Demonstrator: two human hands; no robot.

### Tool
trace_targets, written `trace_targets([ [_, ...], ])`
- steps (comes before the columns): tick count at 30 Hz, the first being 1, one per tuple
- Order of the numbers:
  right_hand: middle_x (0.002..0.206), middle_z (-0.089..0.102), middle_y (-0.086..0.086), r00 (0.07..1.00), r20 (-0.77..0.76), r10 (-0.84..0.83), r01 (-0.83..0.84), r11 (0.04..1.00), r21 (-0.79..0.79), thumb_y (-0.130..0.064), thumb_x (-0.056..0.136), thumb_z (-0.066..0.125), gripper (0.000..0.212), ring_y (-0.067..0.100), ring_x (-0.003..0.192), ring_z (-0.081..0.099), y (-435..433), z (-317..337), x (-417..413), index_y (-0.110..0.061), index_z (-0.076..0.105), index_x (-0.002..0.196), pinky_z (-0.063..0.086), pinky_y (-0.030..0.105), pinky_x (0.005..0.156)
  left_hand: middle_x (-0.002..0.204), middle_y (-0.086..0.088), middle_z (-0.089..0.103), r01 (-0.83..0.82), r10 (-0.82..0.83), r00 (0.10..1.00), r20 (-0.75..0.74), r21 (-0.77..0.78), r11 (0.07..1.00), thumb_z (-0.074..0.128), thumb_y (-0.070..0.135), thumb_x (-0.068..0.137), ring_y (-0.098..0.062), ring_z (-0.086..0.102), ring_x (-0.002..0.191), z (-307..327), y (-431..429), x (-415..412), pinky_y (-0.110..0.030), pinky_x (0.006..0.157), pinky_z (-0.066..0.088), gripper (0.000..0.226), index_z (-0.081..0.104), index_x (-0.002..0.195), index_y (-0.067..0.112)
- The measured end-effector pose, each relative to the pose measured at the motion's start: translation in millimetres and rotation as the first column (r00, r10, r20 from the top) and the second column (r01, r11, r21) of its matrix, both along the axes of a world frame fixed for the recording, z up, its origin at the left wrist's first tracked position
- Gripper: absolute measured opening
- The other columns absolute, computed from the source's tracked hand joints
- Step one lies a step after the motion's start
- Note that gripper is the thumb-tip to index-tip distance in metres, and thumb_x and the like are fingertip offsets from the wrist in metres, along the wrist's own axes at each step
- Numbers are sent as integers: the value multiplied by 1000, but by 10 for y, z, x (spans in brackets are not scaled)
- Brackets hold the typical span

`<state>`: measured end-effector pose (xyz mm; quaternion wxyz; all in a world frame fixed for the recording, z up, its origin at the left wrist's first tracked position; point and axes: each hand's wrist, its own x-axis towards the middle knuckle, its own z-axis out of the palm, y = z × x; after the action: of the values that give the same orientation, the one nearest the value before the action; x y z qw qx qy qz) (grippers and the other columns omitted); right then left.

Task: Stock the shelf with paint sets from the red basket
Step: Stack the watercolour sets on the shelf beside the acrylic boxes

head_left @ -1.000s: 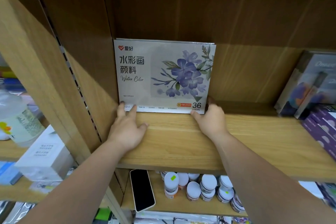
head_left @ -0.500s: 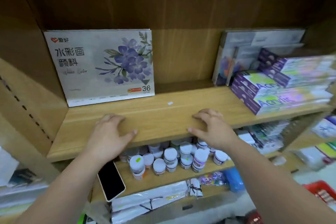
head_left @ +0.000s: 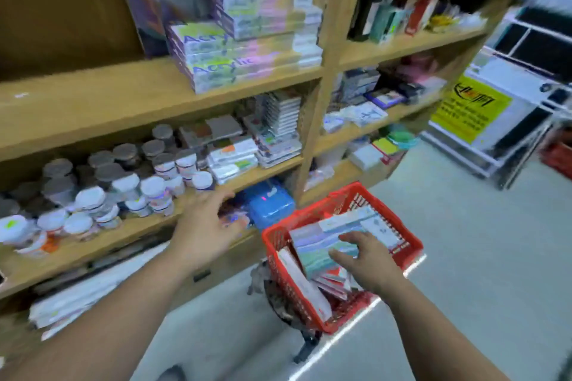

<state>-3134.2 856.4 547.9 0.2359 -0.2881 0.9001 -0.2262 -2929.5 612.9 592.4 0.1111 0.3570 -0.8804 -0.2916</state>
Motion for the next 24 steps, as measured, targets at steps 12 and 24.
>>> trace_targets([
  [12,121,72,1,917,218,-334,294,935,197,-47,88,74,47,24,108,67,834,-756,-1136,-18,70,125,54,41,98,147,-11,48,92,-195,855,480,229,969,74,60,80,-30,48,136,-1736,480,-1232,-34,107,44,78,52,144,21],
  [24,108,78,-3,815,364,-451,415,892,178,-28,89,77,35,14,83,78,553,-1221,-2152,-24,67,123,61,31,70,170,9,-24,-62,-99,889,447,332,941,94,53,58,-32,48,141,-2447,515,-1255,-47,96,55,146,2,166,16],
])
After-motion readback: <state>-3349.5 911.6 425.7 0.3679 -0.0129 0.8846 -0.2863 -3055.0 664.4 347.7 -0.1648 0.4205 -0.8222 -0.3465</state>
